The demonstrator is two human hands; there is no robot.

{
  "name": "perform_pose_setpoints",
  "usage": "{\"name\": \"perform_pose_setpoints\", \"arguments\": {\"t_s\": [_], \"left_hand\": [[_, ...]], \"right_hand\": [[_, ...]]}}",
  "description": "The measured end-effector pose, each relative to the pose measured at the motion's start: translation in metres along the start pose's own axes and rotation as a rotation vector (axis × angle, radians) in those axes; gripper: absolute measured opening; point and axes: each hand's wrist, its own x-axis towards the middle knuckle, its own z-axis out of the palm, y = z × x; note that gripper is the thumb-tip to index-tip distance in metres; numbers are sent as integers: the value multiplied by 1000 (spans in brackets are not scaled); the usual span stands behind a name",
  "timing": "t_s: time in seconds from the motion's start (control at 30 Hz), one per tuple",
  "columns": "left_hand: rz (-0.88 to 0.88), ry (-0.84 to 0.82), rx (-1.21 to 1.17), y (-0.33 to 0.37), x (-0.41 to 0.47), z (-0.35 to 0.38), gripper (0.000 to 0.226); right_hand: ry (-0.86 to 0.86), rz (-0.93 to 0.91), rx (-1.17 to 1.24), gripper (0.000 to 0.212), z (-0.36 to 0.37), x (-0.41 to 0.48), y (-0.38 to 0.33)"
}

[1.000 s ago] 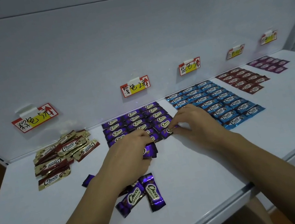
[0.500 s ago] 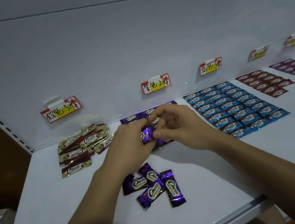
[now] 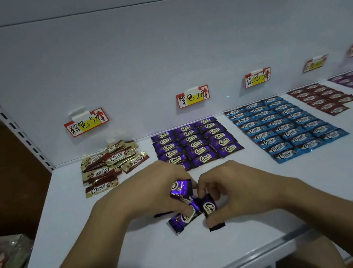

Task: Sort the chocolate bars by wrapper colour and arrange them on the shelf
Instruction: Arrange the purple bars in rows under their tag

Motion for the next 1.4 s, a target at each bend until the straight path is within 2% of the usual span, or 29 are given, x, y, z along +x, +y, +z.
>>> {"name": "perform_pose_setpoints", "arguments": {"t_s": [0.1,0.2,0.4,0.5,0.53,0.67,0.77,0.87,0.93,1.1,1.17,1.23,1.33,1.4], "left_hand": [[-36,-20,14,6,-3,9,55],[-50,-45,114,12,-4,10,64],[-114,-12,134,8,-19,15,49],[-163,52,40,4,-31,19,36],[-173,106,-50,4,-36,21,29],[-271,464,-746,5,-52,17,11],[-411,658,-970,-10,-57,10,12],[-471,728,-1317,-19,-57,7,22],[-503,759,-1522,-19,-56,6,19],[-573,758,-1780,-9,-57,2,17],[-594,753,-1759,-8,-58,1,16],[-563,735,-1590,-12,-59,1,19],[-460,652,-958,-23,-63,8,30],[-434,572,-566,-31,-63,13,36]], "right_hand": [[2,42,94,43,-7,-7,7],[60,7,58,26,-9,-13,12],[225,10,-18,12,8,-12,12],[292,-23,-19,8,15,3,16],[314,-36,-33,11,19,9,17],[412,-59,-81,16,35,32,19],[478,-52,-61,13,44,37,15],[526,-37,-65,13,51,37,15],[530,-24,-72,13,53,38,15],[560,-20,-84,13,53,40,14],[623,-51,-81,9,50,38,9],[637,-141,-49,6,45,34,-2],[434,-180,41,25,43,32,-22],[361,-163,14,32,49,35,-27]]}}
